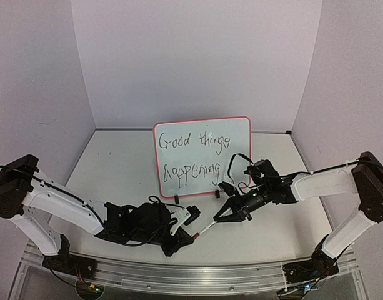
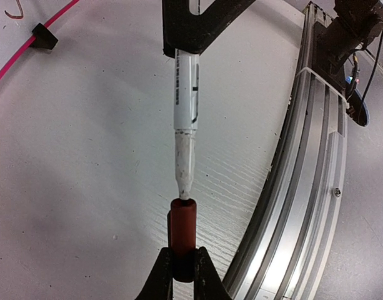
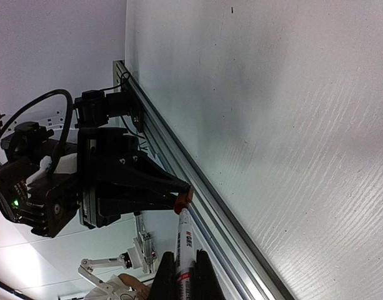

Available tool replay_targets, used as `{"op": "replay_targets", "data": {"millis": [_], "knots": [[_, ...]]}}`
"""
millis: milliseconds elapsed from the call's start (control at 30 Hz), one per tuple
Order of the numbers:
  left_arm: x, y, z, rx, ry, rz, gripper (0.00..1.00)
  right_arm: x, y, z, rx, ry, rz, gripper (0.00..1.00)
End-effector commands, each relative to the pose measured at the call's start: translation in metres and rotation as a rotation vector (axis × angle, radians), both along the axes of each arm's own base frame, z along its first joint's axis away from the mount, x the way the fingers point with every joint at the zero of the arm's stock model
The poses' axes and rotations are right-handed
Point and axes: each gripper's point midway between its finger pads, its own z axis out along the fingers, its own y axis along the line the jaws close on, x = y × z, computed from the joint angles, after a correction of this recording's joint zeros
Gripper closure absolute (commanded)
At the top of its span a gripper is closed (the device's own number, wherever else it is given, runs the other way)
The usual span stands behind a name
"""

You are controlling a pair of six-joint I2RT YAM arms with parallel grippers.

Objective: Write a sentence on the whiteboard
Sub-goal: Insert the pen cap into the whiteboard marker.

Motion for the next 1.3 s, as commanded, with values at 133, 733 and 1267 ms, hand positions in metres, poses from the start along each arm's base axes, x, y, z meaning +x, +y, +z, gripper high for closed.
{"op": "replay_targets", "data": {"millis": [133,733,1267], "knots": [[0.003,-0.014,0.028,-0.082,-0.050,-0.005,1.00,-0.005,0.012,0.004,0.029,-0.018,0.040,1.00],[0.006,-0.016,0.031,-0.096,-0.068,0.003,1.00,-0.006,0.023,0.009,0.062,-0.013,0.046,1.00],[0.018,-0.029,0.052,-0.149,-0.134,0.033,1.00,-0.015,0.036,0.009,0.061,-0.024,0.082,1.00]]}}
